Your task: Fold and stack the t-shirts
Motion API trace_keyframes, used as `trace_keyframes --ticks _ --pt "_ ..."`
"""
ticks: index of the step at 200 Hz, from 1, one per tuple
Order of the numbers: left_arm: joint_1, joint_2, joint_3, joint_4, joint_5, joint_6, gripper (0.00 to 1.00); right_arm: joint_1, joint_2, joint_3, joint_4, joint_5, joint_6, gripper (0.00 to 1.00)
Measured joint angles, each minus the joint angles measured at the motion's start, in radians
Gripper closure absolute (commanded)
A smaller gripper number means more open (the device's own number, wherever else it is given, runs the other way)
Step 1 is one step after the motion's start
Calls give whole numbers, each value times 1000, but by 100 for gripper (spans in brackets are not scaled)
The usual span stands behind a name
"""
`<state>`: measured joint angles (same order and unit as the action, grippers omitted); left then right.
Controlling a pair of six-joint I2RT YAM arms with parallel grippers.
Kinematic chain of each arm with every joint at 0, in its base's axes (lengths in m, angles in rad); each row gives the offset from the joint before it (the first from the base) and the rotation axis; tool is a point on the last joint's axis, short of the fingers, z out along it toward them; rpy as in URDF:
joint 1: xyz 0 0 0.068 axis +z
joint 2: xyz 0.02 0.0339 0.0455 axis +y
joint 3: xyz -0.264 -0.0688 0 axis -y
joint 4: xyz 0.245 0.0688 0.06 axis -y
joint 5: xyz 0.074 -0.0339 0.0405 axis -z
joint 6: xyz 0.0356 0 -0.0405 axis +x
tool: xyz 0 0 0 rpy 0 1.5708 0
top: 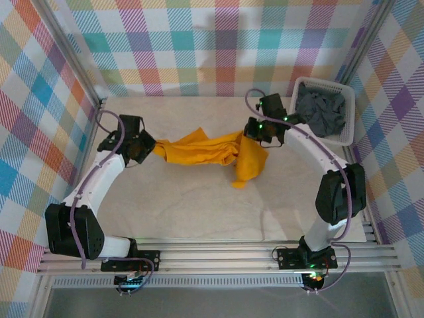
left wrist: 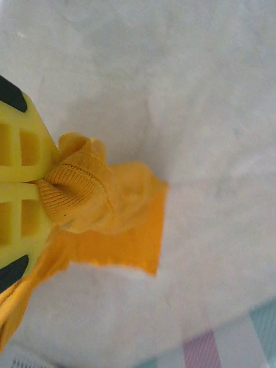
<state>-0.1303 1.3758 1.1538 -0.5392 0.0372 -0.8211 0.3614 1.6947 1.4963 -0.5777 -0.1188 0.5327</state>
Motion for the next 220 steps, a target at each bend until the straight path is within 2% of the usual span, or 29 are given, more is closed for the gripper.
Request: trace_keyframes --ticks 29,55,63,66,73,78,83,89,110,137,173,196,220 --pt "3 -14 64 18 21 25 100 -14 -38 53 -19 19 -31 100" --pt "3 -100 -48 14 5 25 100 -13 -144 -50 -24 29 -47 100" --pt "5 -130 -99 1 -4 26 100 -13 -173 -97 -26 24 -48 93" --pt "5 -140 -117 -2 -7 27 96 -13 -183 -117 -26 18 -48 86" --pt "5 -158 -161 -10 -16 29 73 -13 -195 -159 -28 4 -48 74" --pt "5 -167 -192 -14 -23 35 60 -13 -197 -184 -35 -4 -45 68" --pt "5 -172 -217 -18 -27 34 52 -13 -193 -202 -45 -11 -51 63" --pt "5 -174 -247 -31 -33 35 48 -13 -178 -221 -61 -17 -51 61" --pt "5 -174 -309 -80 -53 36 45 -13 -119 -277 -99 -23 -49 61" --pt "-13 -222 -345 -116 -72 24 44 -15 -98 -303 -138 -14 -48 50" --pt "-135 -342 -421 -118 -51 -73 48 -18 -94 -279 -148 16 -51 42" --pt "-204 -338 -470 -117 -37 -144 45 -41 -90 -303 -135 13 -50 42" --pt "-194 -286 -453 -120 -50 -166 44 -77 -66 -306 -125 9 -53 44"
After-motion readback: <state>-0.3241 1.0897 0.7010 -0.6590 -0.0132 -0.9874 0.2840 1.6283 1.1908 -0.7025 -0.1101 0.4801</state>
